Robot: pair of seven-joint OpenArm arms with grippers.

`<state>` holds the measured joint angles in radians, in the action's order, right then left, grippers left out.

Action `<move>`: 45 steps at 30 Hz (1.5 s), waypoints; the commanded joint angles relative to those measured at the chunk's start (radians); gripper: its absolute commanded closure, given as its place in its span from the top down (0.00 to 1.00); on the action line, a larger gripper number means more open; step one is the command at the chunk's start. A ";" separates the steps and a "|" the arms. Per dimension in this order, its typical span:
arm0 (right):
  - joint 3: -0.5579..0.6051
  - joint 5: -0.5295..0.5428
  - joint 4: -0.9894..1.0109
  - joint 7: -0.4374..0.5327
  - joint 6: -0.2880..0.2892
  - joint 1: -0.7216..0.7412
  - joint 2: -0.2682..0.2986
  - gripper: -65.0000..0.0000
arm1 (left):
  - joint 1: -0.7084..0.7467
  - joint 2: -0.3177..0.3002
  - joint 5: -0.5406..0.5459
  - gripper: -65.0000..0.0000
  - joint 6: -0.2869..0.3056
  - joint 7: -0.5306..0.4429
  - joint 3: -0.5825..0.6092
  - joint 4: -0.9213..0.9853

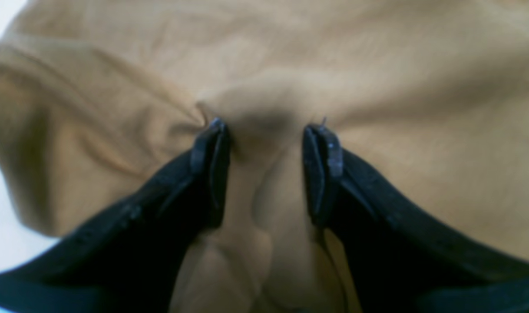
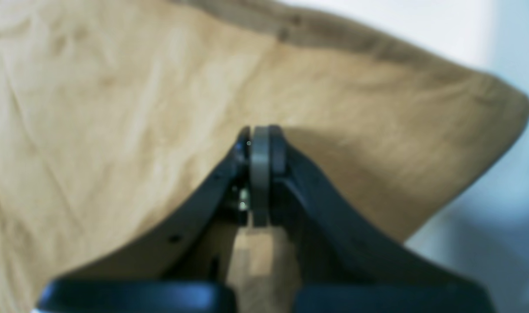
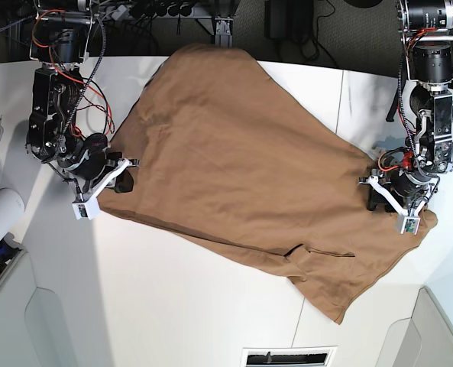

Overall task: Layout the t-shirt on the table in an organized manner, then fold the t-shirt properly
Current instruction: 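Lift the shirt with both grippers and fold it toward the middle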

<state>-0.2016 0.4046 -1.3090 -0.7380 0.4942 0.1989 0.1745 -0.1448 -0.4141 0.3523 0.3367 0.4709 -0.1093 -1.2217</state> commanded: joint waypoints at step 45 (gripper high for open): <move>-0.019 0.066 -0.008 0.056 0.056 0.114 -0.111 0.00 | -0.124 0.013 0.297 0.46 0.304 0.269 0.378 -0.161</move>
<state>-0.2195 0.4541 -1.2953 -0.7052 0.5430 0.2886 0.0601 -0.2382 -0.3931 0.6357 0.6300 0.7635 0.2771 -1.3605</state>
